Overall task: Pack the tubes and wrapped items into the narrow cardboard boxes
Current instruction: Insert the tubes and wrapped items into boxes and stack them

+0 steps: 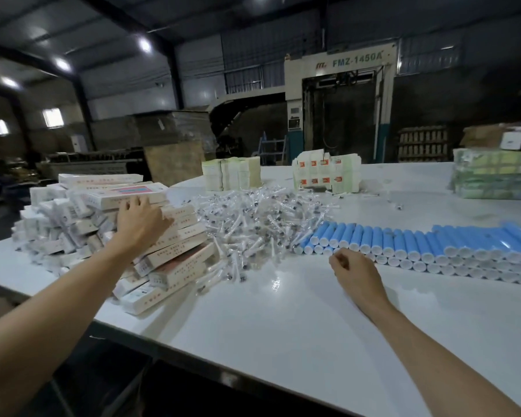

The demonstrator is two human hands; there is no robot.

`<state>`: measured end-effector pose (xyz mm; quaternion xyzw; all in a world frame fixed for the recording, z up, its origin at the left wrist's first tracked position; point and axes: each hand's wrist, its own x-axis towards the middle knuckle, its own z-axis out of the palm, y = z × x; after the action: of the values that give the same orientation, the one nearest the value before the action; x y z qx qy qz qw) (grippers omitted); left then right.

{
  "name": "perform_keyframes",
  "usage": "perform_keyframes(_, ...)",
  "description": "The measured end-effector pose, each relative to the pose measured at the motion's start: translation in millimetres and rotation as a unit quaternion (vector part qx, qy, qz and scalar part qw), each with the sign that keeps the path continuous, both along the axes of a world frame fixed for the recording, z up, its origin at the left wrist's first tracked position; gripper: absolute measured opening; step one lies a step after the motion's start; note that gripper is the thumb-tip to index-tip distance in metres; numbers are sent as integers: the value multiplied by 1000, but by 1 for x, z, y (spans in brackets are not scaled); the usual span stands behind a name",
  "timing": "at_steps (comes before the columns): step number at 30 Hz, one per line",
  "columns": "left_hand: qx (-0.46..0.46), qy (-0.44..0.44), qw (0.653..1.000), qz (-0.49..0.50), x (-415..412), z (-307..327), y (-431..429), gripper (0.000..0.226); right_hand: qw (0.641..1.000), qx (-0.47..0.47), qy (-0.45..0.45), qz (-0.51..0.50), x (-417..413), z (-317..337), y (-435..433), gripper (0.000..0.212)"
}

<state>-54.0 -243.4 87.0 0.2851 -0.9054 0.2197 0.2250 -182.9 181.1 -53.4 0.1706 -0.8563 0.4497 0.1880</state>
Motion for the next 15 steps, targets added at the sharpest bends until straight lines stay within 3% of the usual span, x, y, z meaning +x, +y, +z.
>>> perform_keyframes(3,-75,-1,997,-22,3,8,10,50,1000,0,-3,-1,-1,-1,0,34)
perform_keyframes(6,-82,68,988,-109,8,16,26,43,1000,3,-4,-3,-3,-1,1,34)
perform_keyframes(8,-20,122,971,-207,7,22,41,45,1000,0,-6,-4,-4,-1,0,33)
perform_keyframes(9,59,142,952,-263,6,25,53,44,1000,-3,-6,-3,-4,-1,0,32)
perform_keyframes(11,267,162,881,-354,3,26,81,39,1000,-11,-4,2,-2,1,-1,32)
perform_keyframes(13,472,144,762,-419,2,17,113,36,999,-25,-7,19,2,3,-1,29)
perform_keyframes(15,585,111,668,-446,1,1,145,41,995,-75,-29,58,6,9,-1,23)
